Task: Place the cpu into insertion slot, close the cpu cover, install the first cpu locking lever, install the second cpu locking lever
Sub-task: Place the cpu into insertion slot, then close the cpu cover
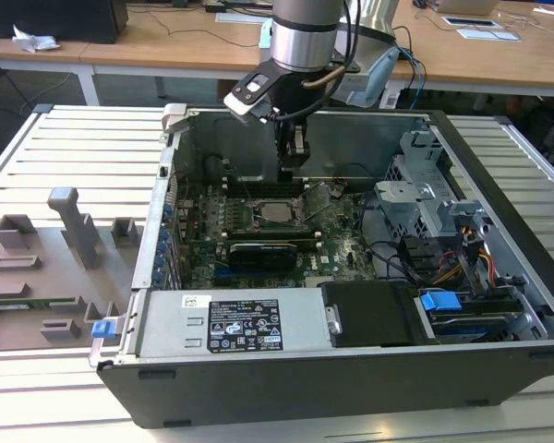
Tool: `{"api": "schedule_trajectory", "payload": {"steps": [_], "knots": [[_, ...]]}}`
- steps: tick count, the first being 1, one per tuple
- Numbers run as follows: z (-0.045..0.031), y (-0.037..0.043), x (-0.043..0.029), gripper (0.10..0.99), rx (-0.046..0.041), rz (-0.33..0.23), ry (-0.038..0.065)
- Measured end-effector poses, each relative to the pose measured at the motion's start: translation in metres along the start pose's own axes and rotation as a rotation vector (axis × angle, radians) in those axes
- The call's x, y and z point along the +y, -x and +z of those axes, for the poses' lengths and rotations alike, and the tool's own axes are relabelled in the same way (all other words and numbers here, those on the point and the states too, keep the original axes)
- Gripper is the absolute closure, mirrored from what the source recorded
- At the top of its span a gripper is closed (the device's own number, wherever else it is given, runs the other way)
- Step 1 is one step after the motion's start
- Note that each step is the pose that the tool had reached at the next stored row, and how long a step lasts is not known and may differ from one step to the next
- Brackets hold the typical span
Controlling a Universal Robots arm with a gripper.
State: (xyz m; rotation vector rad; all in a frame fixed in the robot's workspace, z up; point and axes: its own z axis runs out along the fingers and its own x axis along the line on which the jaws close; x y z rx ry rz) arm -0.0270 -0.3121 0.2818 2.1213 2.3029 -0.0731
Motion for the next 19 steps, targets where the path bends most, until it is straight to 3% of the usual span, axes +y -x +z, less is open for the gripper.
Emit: {"api": "schedule_trajectory", "payload": {"steps": [7, 19], "knots": [[-0.0151, 0.0006, -0.0004, 0.98, -0.0009, 0.0, 0.0], [-0.0155, 0.0006, -0.0004, 0.98, -0.0008, 0.0, 0.0]]}}
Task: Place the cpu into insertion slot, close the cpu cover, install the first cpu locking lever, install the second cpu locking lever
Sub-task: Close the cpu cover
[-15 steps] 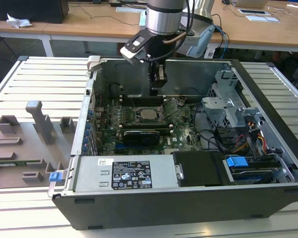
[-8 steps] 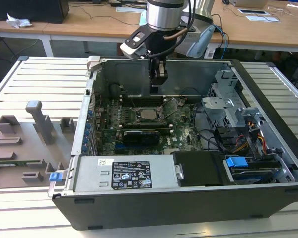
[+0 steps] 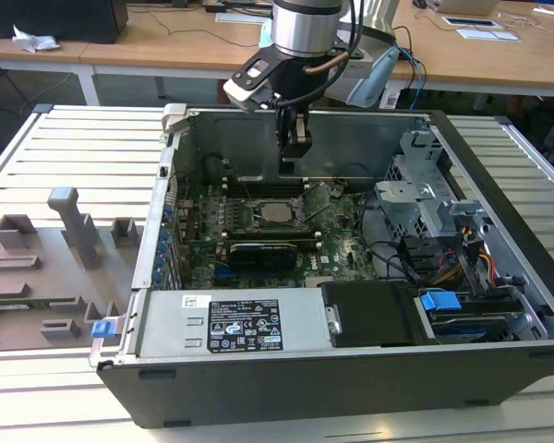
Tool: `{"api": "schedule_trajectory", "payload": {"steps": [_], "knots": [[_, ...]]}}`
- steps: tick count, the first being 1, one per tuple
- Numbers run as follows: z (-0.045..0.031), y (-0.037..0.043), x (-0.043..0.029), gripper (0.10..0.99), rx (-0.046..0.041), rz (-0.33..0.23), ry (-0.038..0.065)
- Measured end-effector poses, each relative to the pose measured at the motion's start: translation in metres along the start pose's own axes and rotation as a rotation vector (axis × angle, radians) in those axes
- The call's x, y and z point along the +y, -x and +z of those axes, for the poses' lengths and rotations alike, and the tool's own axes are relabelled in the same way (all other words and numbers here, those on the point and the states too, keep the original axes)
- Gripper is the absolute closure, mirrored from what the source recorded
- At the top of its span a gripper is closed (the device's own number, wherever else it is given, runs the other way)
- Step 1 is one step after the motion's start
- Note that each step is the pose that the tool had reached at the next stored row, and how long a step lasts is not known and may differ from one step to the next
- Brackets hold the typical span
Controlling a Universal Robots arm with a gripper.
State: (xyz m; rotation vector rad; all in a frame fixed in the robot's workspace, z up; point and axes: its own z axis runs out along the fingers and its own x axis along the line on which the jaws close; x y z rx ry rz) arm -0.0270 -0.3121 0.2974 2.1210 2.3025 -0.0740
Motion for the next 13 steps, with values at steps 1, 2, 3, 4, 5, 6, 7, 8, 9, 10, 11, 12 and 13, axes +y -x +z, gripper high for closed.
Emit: {"api": "schedule_trajectory", "payload": {"steps": [1, 2, 3, 4, 5, 6, 7, 8, 9, 10, 11, 12, 13], "knots": [[0.0, 0.0, 0.0, 0.98, 0.0, 0.0, 0.0], [0.0, 0.0, 0.0, 0.98, -0.0001, 0.0, 0.0], [-0.0001, 0.0001, 0.0008, 0.98, -0.0001, 0.0, 0.0], [-0.0002, 0.0002, 0.0025, 0.98, -0.0003, 0.0, 0.0], [-0.0003, 0.0006, 0.0068, 0.98, -0.0006, 0.0, 0.0], [-0.0003, 0.0007, 0.0085, 0.98, -0.0007, 0.0, 0.0], [-0.0003, 0.0009, 0.0104, 0.98, -0.0006, 0.0, 0.0], [-0.0004, 0.0012, 0.0146, 0.98, -0.0008, 0.0, 0.0], [-0.0005, 0.0015, 0.0175, 0.98, -0.0008, 0.0, 0.0], [-0.0005, 0.0016, 0.0198, 0.98, -0.0008, 0.0, 0.0], [-0.0006, 0.0019, 0.023, 0.98, -0.0007, 0.0, 0.0], [-0.0007, 0.0021, 0.0252, 0.98, -0.0008, 0.0, 0.0], [-0.0007, 0.0023, 0.0281, 0.98, -0.0007, 0.0, 0.0]]}}
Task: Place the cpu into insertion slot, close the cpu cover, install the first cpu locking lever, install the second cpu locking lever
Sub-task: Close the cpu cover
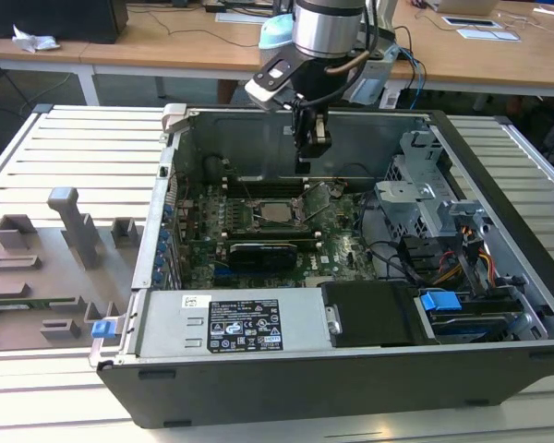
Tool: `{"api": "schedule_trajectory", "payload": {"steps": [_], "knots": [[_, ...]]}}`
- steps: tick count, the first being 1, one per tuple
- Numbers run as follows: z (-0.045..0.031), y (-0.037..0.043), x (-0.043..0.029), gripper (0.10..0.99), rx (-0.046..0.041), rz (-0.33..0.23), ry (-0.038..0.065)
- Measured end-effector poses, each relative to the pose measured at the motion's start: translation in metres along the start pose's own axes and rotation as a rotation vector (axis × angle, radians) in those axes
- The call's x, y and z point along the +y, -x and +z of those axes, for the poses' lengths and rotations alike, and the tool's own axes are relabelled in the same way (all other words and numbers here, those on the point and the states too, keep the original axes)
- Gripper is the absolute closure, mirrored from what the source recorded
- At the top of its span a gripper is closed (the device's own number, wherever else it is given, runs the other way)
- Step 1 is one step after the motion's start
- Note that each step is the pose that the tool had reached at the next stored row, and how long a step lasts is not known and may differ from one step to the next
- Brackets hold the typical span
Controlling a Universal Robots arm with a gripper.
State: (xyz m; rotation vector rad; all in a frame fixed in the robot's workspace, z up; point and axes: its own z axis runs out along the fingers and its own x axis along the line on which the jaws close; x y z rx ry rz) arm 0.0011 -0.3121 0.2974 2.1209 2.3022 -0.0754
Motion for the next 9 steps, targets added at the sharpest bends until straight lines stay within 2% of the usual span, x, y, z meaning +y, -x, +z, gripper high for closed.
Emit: {"api": "schedule_trajectory", "payload": {"steps": [5, 6, 9], "knots": [[-0.0003, 0.0012, 0.0144, 0.98, -0.0008, 0.0, -0.001], [-0.0006, 0.0018, 0.0219, 0.98, -0.0021, 0.0, -0.001], [-0.0007, 0.0024, 0.0286, 0.98, -0.0025, 0.0, -0.001]]}}
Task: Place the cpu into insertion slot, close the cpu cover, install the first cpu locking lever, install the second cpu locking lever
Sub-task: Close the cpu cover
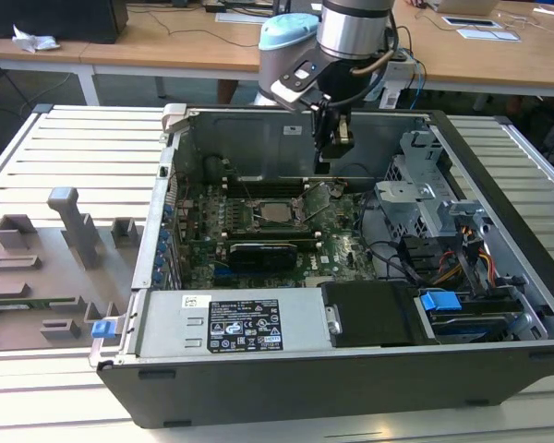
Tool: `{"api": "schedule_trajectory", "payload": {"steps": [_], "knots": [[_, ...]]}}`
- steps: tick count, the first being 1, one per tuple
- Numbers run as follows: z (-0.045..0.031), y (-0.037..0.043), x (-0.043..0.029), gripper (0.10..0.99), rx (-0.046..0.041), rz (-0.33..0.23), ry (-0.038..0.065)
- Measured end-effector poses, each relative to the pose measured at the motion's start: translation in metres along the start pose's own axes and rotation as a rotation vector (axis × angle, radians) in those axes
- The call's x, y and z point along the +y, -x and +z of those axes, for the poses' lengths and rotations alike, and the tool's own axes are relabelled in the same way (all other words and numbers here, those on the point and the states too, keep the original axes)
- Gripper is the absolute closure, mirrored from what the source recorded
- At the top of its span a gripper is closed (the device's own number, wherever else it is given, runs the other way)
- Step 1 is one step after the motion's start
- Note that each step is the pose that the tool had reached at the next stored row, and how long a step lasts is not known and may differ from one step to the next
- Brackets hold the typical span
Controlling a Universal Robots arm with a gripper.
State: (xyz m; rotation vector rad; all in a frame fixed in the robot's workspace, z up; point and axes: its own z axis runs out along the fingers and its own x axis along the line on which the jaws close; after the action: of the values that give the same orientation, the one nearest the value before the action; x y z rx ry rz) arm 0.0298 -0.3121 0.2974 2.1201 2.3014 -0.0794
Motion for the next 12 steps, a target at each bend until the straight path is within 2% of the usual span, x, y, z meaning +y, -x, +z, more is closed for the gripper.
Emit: {"api": "schedule_trajectory", "payload": {"steps": [4, 6, 12], "knots": [[-0.0002, 0.0007, 0.0091, 0.98, -0.0003, 0.0, 0.0], [-0.0004, 0.0011, 0.0164, 0.98, -0.0004, 0.0, 0.0], [-0.0007, 0.0014, 0.0258, 0.98, -0.0021, 0.0, 0.0]]}}
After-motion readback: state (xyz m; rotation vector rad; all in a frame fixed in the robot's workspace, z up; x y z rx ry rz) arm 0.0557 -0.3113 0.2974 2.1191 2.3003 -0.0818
